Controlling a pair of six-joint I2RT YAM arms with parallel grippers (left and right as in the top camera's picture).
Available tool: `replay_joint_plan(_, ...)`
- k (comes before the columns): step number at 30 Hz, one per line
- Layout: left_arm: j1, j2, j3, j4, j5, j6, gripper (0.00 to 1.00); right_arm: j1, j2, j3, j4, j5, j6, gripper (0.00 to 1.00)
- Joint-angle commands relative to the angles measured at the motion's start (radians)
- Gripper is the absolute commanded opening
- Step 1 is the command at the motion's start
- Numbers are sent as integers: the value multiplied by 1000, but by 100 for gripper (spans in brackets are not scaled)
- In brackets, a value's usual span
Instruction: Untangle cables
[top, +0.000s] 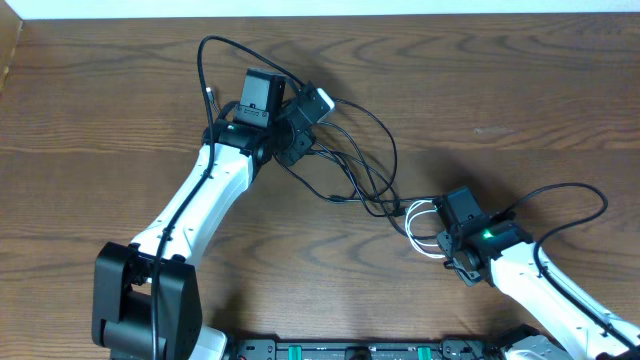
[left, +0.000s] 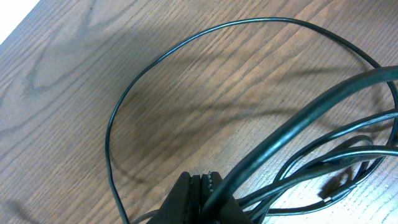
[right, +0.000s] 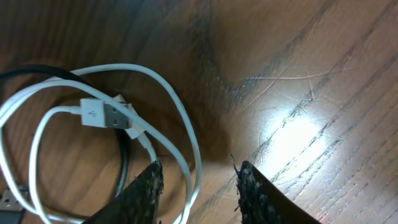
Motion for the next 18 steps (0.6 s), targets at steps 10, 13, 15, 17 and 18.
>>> replay_joint_plan(10,7,-13,1,4,-6,-18,7,7,45,-8,19,26,11,1)
replay_joint_plan(13,7,-13,1,4,-6,-18,8,7,45,-7,25,25,-2,1)
replay_joint_plan(15,7,-13,1,4,-6,-18,7,7,44,-5,50,8,-72,1)
replay_joint_plan(17,7,-13,1,5,-6,-17,8,7,36,8,72,-4,-165,1)
replay_joint_plan(18,7,-13,1,5,-5,-17,8,7,27,21,71,-2,-203,1)
